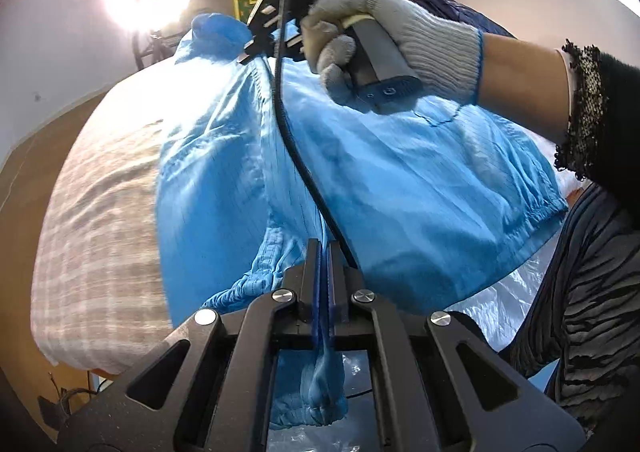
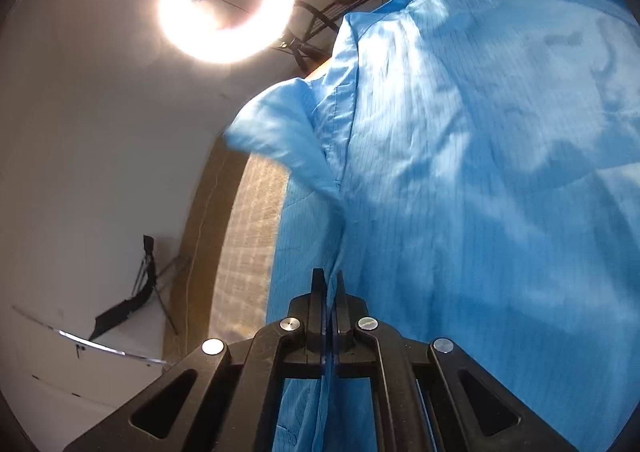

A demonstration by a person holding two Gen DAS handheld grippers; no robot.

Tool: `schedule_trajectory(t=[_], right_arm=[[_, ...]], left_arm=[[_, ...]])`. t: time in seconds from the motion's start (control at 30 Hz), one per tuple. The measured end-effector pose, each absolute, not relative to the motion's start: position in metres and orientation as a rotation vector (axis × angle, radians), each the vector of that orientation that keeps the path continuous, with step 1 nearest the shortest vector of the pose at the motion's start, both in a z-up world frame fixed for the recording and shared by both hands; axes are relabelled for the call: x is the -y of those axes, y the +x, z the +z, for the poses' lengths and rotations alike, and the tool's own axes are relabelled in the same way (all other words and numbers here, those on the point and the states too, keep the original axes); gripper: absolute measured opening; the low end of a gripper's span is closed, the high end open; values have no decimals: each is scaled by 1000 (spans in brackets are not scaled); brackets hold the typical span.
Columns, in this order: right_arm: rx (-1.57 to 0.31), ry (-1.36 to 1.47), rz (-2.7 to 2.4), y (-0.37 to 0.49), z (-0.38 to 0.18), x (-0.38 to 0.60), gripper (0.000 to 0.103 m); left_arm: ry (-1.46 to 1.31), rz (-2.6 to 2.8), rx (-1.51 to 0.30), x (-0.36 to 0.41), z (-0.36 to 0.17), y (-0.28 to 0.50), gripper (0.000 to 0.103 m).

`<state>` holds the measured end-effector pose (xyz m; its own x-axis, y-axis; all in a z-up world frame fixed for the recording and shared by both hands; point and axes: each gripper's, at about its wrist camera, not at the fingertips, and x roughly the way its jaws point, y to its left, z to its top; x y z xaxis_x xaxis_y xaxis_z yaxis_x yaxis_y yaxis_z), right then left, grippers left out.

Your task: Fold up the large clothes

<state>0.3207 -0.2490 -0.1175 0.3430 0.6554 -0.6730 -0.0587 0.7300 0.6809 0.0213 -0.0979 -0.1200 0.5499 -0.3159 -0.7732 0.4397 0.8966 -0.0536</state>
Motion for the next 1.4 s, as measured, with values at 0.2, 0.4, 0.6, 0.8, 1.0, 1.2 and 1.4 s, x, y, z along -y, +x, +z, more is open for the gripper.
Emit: schedule_trajectory(t=[0.2,0.4,0.6,0.8,1.0,1.2,1.4], right_arm=[[-1170,618,462,332,-126,257,0],[-1177,560,400,346,-130,275,13],[-1102,301,467,334,-79,284,54],[-999,179,447,349,-62,283,80],[-954,225,490,388,-68,262,80],[-968,95,518,411,-83,217,80],[-974,-17,472,425,-100,204,70]], left_arm=[[94,-472,-895,98,-115,26,0],[118,-514,-887,92,-105,17,0],[42,-561,-886,56,-93,-13,0],[-31,-505,-867,23,-89,-3,0],[-219,-511,-931,5,-104,39,1],[-241,-523,-1051,19,-141,61,24],[-162,-606,-1085,46,-150,53,21]])
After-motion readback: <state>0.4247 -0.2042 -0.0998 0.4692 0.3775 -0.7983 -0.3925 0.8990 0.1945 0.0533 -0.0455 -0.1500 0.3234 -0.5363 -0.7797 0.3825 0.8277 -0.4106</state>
